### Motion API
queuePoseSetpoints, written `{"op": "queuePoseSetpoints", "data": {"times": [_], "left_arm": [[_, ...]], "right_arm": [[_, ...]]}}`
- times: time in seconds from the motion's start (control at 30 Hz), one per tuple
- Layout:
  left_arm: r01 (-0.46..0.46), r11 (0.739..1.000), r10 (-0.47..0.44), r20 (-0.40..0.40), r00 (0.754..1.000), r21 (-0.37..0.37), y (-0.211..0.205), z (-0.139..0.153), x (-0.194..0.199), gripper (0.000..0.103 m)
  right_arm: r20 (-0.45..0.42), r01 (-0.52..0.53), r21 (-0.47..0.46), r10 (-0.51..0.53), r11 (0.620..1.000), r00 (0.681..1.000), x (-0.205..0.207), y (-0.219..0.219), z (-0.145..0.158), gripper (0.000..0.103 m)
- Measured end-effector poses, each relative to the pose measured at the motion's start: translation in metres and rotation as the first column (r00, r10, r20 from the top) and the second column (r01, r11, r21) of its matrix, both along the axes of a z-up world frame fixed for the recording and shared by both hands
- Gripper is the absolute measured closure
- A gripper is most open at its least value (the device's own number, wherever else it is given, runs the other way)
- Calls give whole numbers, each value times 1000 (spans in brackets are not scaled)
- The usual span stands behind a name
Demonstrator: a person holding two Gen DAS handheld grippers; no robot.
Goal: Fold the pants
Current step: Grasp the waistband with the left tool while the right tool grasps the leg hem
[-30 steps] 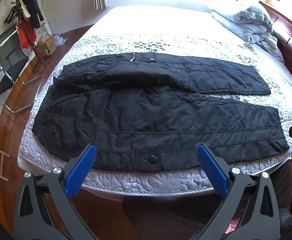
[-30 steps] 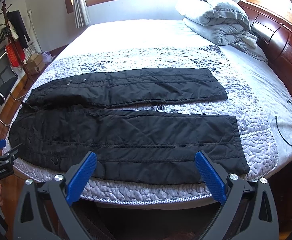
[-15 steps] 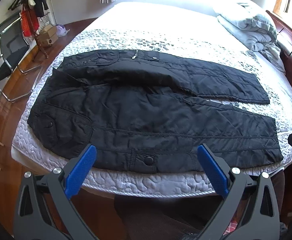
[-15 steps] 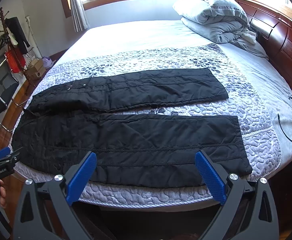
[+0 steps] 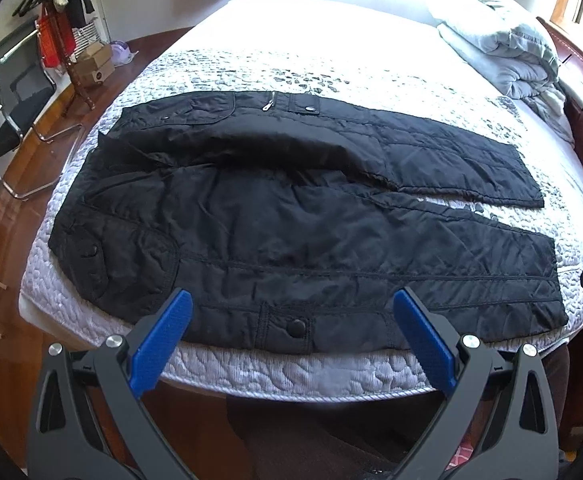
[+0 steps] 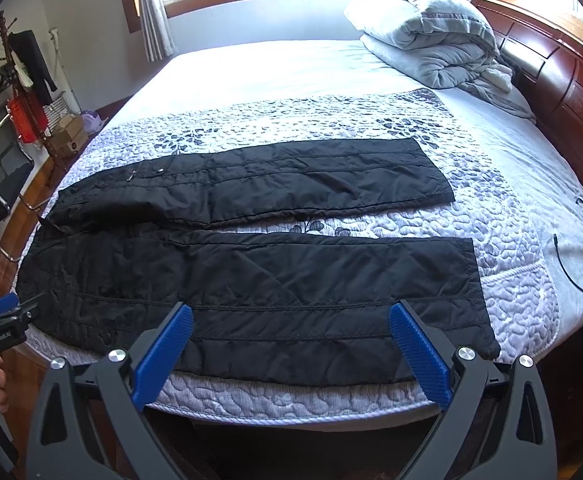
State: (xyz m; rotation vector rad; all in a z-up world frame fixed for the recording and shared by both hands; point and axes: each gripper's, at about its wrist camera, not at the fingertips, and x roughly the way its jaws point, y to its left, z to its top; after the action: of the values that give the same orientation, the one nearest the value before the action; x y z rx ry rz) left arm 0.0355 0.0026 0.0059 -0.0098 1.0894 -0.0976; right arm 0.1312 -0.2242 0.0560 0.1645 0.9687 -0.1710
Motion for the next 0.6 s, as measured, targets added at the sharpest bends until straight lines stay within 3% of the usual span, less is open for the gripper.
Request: {"op": "queuePoseSetpoints", "data": {"times": [0.13,0.23,0.27,0.37,0.47,0.6], "left_arm": [[-20,996,22,17,1000,-85,31,8,34,3],[-45,964,50,14,999,-261,73,13,79,3],[-60,956,62,-3,998,-287,82,13,90,3],[-167,954,147,-95,984,-249,119,4,144,3],[-249,948,226,-132,965,-198,156,-4,198,3],[-300,942,270,-191,944,-151,195,-23,262,3]], "right_arm": [[40,-36,-23,37,999,999,33,-41,13,4],[63,-56,-43,59,997,996,72,-90,22,4],[59,-44,-60,48,997,997,91,-113,21,4],[15,-34,-72,35,997,999,133,-167,8,4],[-49,-18,-16,17,1000,999,178,-225,-19,4],[-144,38,-6,-38,999,989,233,-289,-68,4]]}}
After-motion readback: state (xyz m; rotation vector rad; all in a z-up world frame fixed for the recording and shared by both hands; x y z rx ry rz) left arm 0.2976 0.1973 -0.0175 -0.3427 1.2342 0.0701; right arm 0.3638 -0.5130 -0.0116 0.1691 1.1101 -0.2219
